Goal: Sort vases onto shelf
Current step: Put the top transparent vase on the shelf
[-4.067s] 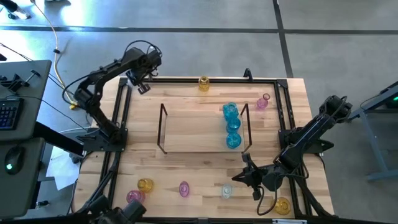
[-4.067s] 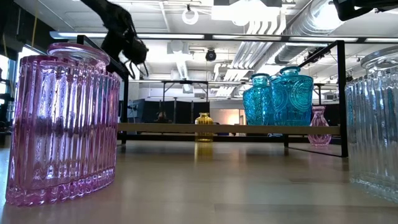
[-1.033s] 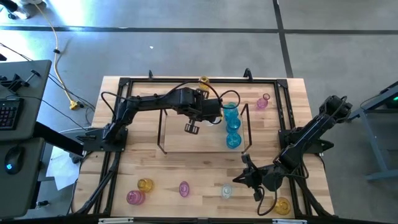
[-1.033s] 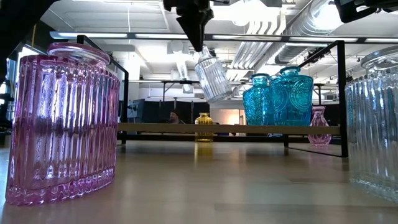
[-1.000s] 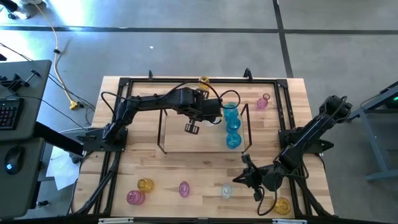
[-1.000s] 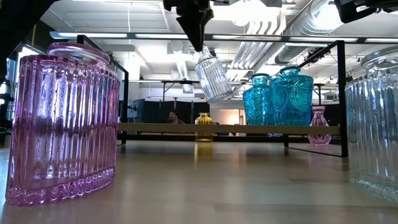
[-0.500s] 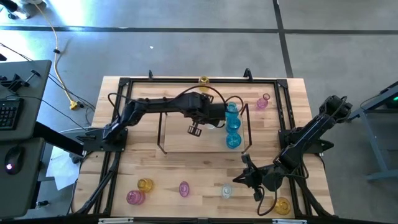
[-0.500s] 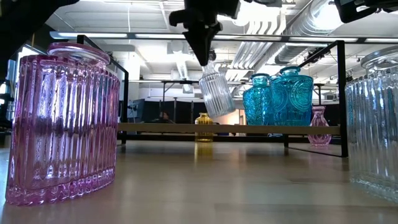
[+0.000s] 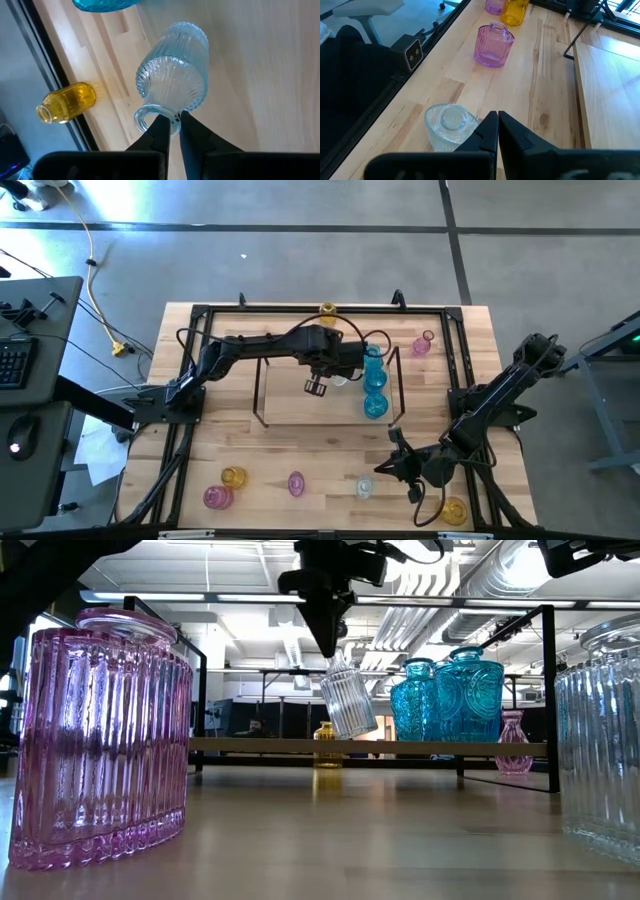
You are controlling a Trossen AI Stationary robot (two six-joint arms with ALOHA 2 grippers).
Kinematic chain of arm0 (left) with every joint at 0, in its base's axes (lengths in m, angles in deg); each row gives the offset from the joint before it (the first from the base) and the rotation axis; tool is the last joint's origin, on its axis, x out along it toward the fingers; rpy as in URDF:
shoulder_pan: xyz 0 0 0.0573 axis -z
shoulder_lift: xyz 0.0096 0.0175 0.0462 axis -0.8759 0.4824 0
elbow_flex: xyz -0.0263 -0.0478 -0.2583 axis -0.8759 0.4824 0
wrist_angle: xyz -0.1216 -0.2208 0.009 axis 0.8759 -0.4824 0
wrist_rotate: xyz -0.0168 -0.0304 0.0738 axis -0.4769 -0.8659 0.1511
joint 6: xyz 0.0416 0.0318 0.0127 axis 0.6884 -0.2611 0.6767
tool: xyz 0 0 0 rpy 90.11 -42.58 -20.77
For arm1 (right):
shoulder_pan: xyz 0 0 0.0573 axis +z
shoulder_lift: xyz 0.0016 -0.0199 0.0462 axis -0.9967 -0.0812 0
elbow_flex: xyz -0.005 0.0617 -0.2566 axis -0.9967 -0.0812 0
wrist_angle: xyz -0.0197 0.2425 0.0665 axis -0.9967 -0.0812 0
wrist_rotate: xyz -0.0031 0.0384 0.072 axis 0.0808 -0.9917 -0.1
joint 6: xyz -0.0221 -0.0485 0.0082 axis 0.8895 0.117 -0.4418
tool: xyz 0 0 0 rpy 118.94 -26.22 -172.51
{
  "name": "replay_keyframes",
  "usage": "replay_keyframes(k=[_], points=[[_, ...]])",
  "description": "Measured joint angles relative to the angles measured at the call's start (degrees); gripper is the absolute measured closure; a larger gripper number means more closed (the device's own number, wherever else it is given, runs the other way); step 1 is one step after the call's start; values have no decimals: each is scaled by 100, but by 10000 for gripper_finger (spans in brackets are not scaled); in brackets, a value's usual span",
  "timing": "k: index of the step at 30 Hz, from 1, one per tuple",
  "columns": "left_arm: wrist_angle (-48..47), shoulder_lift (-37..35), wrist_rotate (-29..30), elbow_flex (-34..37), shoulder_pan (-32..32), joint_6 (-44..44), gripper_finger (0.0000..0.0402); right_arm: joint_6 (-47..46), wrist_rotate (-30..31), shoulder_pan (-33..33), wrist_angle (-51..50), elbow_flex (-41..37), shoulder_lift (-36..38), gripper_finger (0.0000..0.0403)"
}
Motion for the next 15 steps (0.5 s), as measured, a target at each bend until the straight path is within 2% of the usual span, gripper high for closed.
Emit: replay_keyframes(k=[15], points=[[26, 0, -39, 0, -4, -67, 361, -24, -9, 0, -2, 0, 0, 403]])
